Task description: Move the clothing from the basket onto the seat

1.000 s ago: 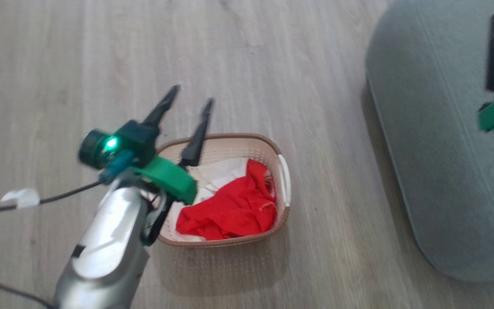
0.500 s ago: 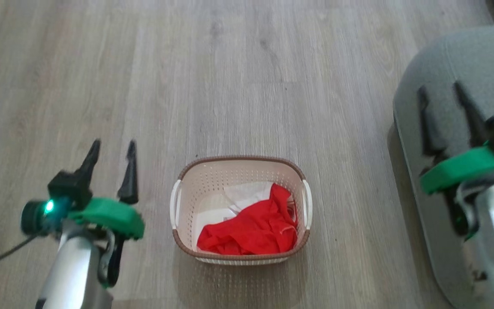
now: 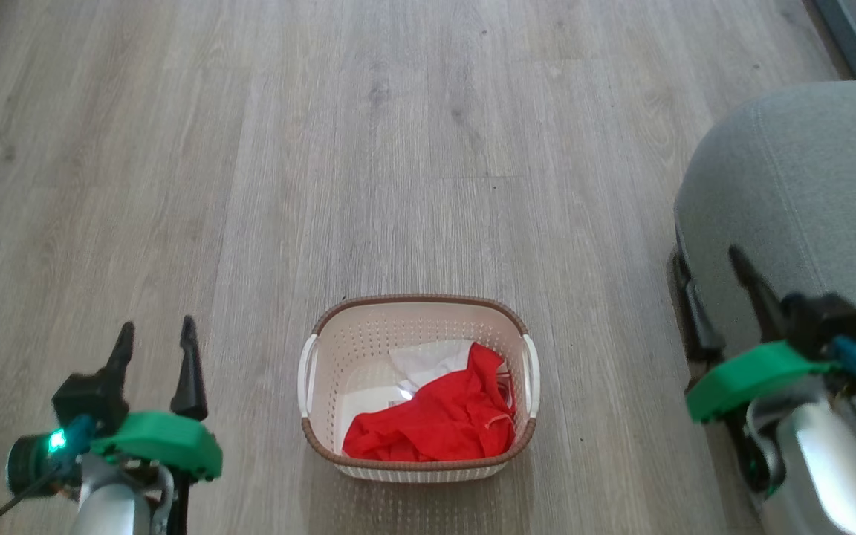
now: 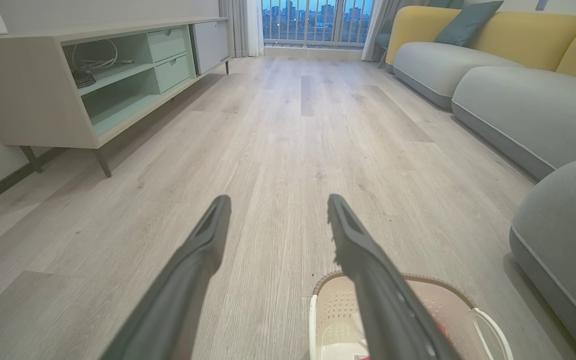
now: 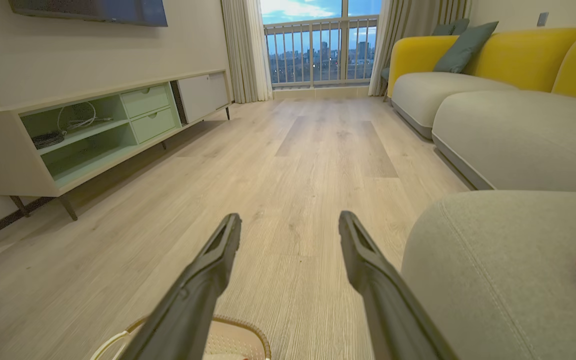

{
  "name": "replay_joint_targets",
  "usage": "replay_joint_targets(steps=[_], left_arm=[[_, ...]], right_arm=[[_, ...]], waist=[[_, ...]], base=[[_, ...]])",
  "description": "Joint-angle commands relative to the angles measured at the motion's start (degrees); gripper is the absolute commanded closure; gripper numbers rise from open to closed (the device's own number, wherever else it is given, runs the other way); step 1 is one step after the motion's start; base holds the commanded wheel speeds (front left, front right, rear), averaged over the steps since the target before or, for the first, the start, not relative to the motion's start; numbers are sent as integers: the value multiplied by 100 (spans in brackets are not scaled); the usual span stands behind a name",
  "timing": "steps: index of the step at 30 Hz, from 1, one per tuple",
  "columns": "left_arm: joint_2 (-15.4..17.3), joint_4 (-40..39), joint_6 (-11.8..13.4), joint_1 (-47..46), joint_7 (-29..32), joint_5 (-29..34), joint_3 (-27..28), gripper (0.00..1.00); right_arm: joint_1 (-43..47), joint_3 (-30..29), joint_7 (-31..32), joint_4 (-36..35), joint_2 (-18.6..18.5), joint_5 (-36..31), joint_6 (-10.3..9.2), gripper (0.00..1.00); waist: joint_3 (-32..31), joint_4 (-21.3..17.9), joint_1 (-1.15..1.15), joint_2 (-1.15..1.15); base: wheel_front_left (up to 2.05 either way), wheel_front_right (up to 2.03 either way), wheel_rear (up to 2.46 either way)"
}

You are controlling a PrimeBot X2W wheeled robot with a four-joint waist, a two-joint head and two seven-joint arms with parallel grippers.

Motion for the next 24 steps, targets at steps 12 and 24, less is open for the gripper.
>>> replay_joint_targets(steps=[12, 24], left_arm=[[-76, -460, 22, 240, -54, 141, 468, 0], [-98, -545, 11, 392, -55, 184, 465, 0]], right_arm=[[370, 48, -38, -155, 182, -147, -2, 0], [368, -45, -38, -99, 190, -179, -2, 0]], waist=[[-30, -69, 1, 0], [-6, -46, 1, 0]], base=[[0, 0, 0], [0, 0, 0]])
